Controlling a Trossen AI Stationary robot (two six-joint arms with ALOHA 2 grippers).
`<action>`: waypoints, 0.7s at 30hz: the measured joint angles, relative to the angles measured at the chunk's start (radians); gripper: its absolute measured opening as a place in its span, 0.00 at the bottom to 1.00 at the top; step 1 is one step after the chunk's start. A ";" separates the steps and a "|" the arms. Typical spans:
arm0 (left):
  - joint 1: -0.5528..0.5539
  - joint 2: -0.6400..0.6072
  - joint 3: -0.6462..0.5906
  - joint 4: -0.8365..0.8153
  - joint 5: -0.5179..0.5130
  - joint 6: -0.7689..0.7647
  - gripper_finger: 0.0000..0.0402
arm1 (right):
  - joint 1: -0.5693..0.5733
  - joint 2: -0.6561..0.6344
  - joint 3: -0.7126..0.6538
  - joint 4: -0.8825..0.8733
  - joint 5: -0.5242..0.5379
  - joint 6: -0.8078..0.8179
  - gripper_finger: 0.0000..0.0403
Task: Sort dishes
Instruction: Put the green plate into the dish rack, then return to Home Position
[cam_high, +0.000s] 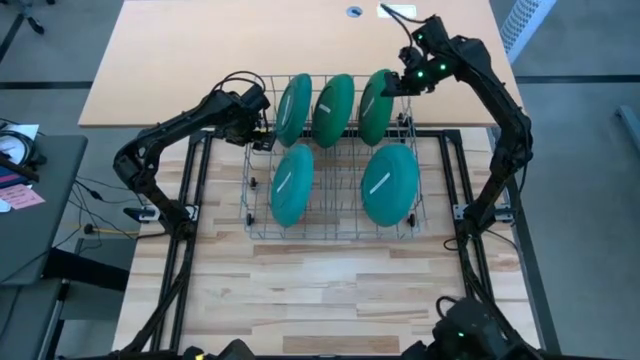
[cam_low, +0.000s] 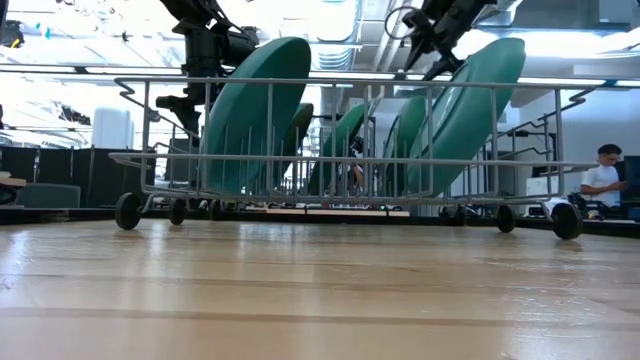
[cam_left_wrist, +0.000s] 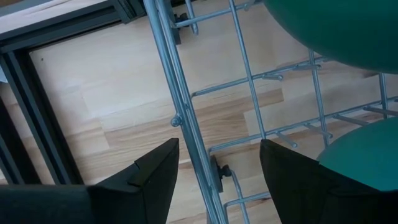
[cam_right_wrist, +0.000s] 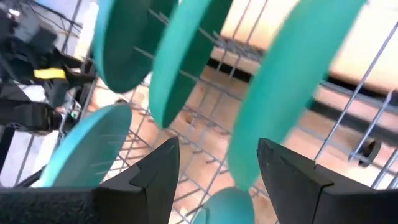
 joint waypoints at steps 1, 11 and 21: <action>0.000 0.000 0.000 -0.001 0.000 0.000 0.55 | 0.000 0.000 0.018 -0.002 0.004 0.000 0.55; 0.000 0.000 0.000 -0.008 0.000 0.000 0.55 | -0.021 0.000 0.185 -0.057 0.018 0.000 0.55; -0.005 0.001 0.000 -0.010 0.000 0.006 0.55 | -0.030 -0.001 0.264 -0.190 0.022 -0.067 0.55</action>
